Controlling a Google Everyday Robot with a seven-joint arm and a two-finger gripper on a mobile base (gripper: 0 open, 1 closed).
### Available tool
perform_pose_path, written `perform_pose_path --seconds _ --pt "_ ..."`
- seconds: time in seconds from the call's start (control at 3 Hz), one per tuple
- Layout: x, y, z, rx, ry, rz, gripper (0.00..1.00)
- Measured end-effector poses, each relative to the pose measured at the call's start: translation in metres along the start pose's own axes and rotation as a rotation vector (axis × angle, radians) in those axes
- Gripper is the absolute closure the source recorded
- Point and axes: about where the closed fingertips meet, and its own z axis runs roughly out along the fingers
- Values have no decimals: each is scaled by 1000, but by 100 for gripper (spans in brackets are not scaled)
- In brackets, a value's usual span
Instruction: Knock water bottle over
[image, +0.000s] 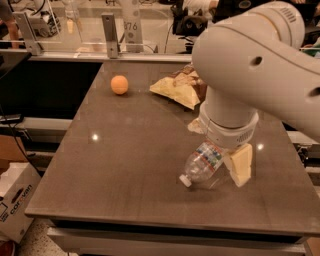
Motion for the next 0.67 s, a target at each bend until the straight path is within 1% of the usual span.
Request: perform_pose_path --seconds 0.33,0.67 --pt "-3 3 9 -25 -40 -12 0" --pt "-3 3 9 -25 -40 -12 0"
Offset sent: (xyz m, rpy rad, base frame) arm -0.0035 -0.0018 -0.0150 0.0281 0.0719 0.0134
